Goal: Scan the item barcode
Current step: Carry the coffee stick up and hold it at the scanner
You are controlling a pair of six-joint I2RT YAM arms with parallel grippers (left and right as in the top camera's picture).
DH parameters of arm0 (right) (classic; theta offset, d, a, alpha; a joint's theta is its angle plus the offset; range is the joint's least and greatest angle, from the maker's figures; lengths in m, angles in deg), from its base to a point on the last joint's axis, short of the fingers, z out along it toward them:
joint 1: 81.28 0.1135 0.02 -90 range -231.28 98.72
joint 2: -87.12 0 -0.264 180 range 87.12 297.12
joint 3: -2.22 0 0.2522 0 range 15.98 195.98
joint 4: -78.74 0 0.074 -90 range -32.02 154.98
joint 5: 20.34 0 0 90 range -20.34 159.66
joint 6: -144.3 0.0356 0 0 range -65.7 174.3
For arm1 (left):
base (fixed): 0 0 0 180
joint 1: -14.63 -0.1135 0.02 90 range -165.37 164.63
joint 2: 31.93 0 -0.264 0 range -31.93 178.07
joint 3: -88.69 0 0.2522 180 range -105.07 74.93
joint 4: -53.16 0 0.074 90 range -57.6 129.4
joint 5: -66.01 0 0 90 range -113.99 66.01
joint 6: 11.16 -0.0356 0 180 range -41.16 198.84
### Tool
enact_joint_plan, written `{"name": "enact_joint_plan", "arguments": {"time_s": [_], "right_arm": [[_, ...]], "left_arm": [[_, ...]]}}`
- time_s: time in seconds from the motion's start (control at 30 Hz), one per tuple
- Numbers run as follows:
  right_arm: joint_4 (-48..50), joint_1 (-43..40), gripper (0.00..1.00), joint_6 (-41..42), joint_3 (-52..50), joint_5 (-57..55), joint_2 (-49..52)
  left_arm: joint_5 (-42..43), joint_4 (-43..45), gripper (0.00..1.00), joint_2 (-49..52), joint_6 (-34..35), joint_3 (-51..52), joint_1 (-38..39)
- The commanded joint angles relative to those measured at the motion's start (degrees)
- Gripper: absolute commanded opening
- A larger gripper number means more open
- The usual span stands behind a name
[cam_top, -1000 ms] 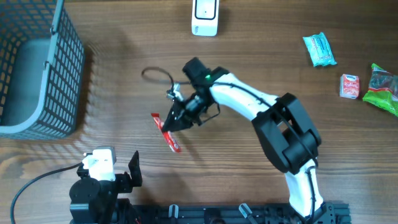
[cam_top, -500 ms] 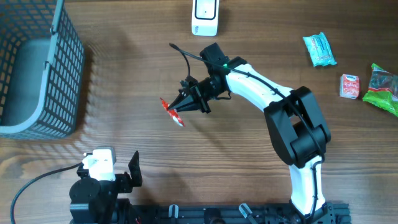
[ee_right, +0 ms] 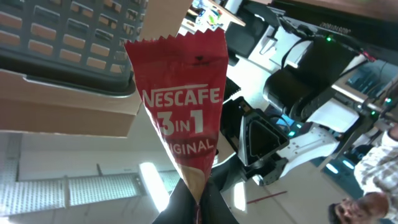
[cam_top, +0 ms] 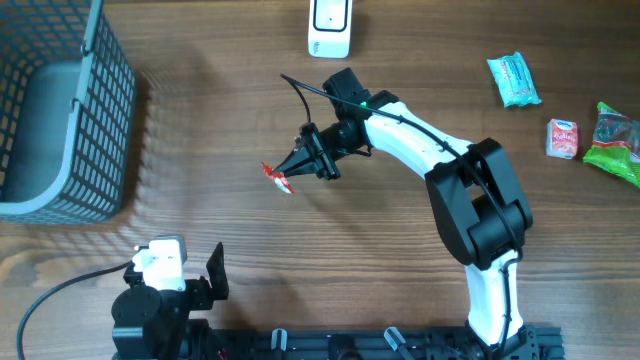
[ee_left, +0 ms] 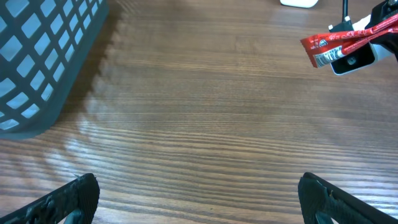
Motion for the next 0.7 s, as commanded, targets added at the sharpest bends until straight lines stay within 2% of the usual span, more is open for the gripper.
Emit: {"name": "enact_joint_plan", "arguments": {"time_s": [0.0,0.2,0.43,0.5,0.67], "right_arm": [[0.0,-0.3,0.05,3.3,-0.2,3.3,0.4],[0.1,-2.3,0.04,17.7,-0.2,2.5,0.4],[0.1,-4.5,0.04,40.8,-0.2,-8.2,0.4],[0.1,-4.7,0.04,43.2,-0.2,-8.9,0.4],[0.1,-5.4,0.04,43.1,-0.2,-9.0,0.5]], "left_arm": [[-0.6,0.2,1.0,-0.2,0.5,0.4,0.3],[-0.6,0.2,1.0,-0.2,0.5,0.4,0.3],[-0.6,0.2,1.0,-0.2,0.5,0.4,0.3],[-0.6,0.2,1.0,-0.2,0.5,0.4,0.3],[-0.6,0.2,1.0,-0.2,0.5,0.4,0.3]]}}
